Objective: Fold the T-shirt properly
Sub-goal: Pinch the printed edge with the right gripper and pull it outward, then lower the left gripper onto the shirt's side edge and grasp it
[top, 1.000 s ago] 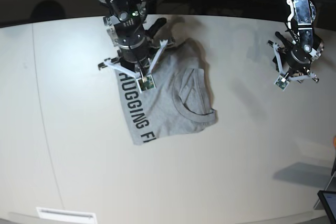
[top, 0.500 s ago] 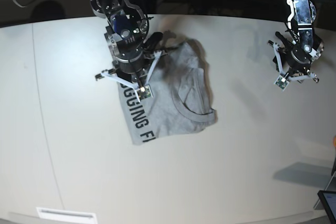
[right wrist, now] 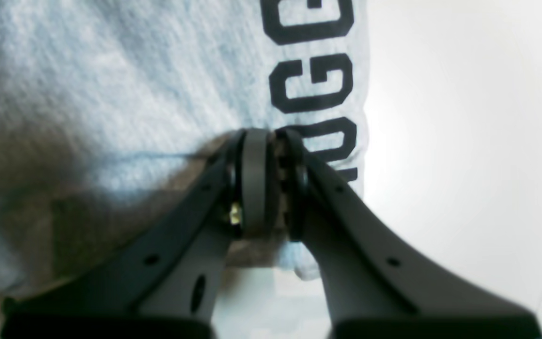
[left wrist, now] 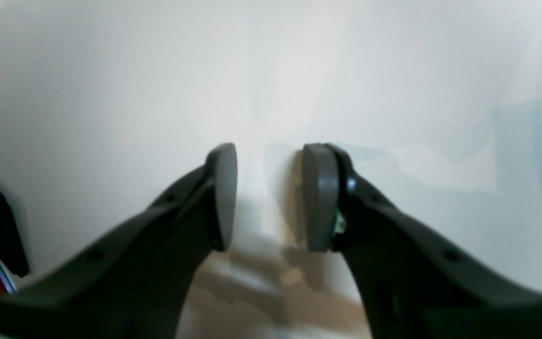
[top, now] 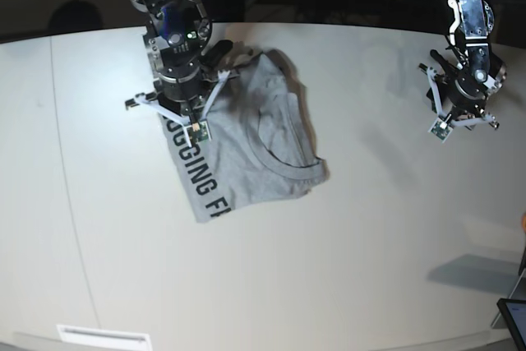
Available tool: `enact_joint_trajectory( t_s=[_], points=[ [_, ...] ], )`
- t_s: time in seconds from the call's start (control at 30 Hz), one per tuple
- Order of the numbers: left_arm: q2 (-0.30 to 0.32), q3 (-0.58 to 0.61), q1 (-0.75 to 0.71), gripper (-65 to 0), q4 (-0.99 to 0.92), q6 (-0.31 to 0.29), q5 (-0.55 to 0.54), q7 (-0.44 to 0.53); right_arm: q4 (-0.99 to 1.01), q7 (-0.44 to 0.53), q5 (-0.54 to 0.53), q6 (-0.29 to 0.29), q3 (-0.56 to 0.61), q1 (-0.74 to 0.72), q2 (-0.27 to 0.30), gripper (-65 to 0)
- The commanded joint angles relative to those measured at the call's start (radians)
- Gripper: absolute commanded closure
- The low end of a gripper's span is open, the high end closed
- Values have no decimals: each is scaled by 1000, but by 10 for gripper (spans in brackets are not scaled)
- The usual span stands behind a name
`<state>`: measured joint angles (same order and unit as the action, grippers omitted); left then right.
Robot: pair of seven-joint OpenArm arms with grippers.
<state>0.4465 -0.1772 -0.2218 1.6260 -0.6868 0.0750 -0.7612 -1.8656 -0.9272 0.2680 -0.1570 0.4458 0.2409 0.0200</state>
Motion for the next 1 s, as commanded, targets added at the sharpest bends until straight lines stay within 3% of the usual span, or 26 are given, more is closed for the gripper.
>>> enact_joint_trajectory(
  t_s=[0.0,0.13,0.23,0.33,0.47,0.7,0.97],
  points=[
    [4,14,5,-233,33,-11,-30,6,-55,23,0,4,17,-19,-9,-65],
    [-15,23,-8,-233,165,-11,-56,-2,-107,-69,1,4,28,-99,-7,-65],
    [-21,18,-64,-233,280,-11,-5,-2,-107,-125,1,4,23,-170,-7,-65],
    [-21,17,-118,-232,366,-11,45,-2,-102,-125,1,4,20,-213,-1,-65],
    [-18,23,-207,-232,405,-11,33,7,-91,-123,1,4,18,-252,1,-65],
    [-50,52,-357,-230,406,-11,-120,259,-36,-53,0,4,-72,-298,1,-65],
    [-22,219,-400,-230,412,-11,-137,303,79,-43,-2,4,-81,-358,1,-65]
  ],
)
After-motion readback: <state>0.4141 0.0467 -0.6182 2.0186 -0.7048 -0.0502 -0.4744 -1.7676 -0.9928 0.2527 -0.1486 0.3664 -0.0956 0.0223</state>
